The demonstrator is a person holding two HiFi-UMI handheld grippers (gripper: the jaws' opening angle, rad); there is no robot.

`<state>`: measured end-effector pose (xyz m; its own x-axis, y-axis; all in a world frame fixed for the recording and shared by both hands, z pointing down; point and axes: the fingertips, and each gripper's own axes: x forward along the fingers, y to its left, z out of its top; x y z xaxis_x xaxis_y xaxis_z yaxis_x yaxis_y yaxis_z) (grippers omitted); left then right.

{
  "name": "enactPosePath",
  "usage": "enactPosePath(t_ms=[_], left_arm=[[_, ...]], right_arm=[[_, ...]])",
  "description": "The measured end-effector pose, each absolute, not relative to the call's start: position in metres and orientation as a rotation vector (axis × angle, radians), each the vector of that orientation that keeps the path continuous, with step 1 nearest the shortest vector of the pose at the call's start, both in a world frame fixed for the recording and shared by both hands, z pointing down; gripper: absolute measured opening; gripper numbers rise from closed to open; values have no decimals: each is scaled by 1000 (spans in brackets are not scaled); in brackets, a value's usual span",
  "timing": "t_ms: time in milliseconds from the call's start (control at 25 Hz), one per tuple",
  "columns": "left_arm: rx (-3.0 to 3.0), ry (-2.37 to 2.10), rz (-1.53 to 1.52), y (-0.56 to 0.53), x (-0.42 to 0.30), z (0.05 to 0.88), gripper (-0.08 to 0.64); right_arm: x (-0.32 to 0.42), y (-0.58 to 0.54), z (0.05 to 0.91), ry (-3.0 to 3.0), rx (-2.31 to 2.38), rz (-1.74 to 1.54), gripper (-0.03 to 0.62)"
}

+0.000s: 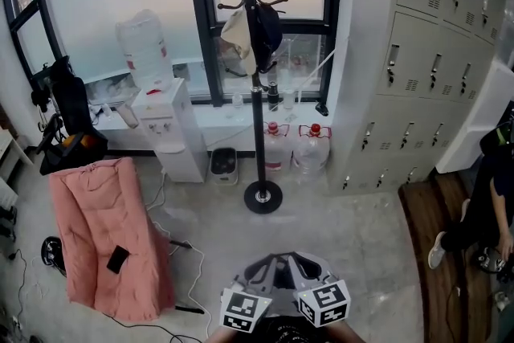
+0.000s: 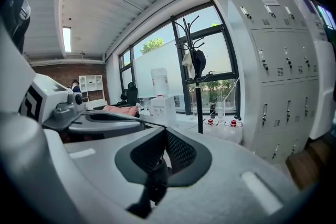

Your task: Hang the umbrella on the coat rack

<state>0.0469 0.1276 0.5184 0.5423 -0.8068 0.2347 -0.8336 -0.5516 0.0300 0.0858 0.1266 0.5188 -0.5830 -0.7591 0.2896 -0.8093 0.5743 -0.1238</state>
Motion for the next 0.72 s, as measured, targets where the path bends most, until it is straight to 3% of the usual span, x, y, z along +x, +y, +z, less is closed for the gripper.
enactPosePath(t_ms=[720], left_arm=[[2655, -1370, 313, 41, 19, 522, 10]], right_arm=[[56, 43, 524, -2584, 1325, 372, 8]])
